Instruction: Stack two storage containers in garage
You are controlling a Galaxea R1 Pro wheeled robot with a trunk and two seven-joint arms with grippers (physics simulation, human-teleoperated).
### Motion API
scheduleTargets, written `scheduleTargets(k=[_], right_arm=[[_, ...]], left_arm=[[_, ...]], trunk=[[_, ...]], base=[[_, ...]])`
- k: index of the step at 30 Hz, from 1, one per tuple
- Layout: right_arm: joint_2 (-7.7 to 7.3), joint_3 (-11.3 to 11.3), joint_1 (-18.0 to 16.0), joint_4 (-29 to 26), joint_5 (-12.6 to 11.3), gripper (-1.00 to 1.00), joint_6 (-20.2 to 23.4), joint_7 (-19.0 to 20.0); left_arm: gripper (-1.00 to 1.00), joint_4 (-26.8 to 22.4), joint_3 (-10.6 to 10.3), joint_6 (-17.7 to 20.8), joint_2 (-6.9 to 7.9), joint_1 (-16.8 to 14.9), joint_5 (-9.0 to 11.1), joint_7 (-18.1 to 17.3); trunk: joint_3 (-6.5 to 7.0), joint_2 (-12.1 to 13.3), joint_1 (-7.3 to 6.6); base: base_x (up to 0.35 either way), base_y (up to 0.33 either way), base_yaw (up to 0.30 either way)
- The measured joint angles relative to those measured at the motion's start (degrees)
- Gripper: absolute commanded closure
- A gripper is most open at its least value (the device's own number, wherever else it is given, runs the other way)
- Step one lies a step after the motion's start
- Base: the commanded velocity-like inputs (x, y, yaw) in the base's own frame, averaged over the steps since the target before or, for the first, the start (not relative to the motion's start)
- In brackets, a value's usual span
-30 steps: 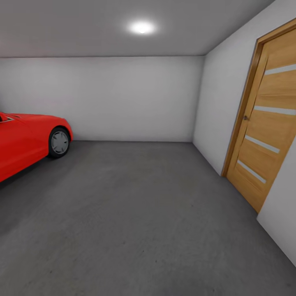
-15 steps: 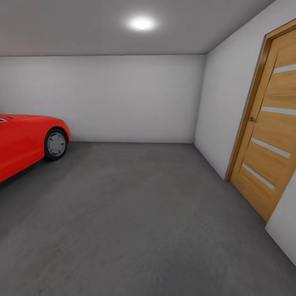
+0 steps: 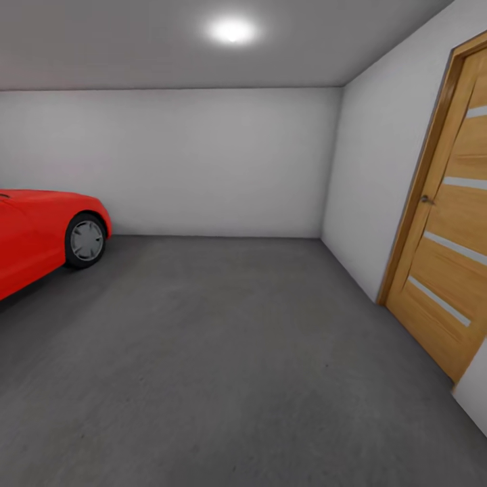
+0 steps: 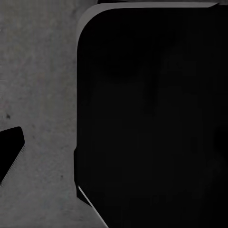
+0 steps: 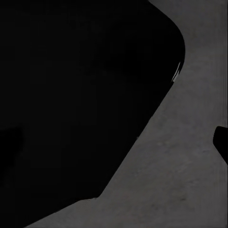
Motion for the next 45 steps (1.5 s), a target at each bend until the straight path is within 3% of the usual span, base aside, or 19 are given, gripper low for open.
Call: scheduleTargets(k=[45], right_arm=[[-0.46,0.0,0.0,0.0,0.0,-1.00,-0.3,0.0]], left_arm=[[-1.00,0.0,0.0,-0.1,-0.07,0.0,0.0,0.0]], trunk=[[0.00,0.0,0.00]], base=[[0.323,0.000,-0.001]])
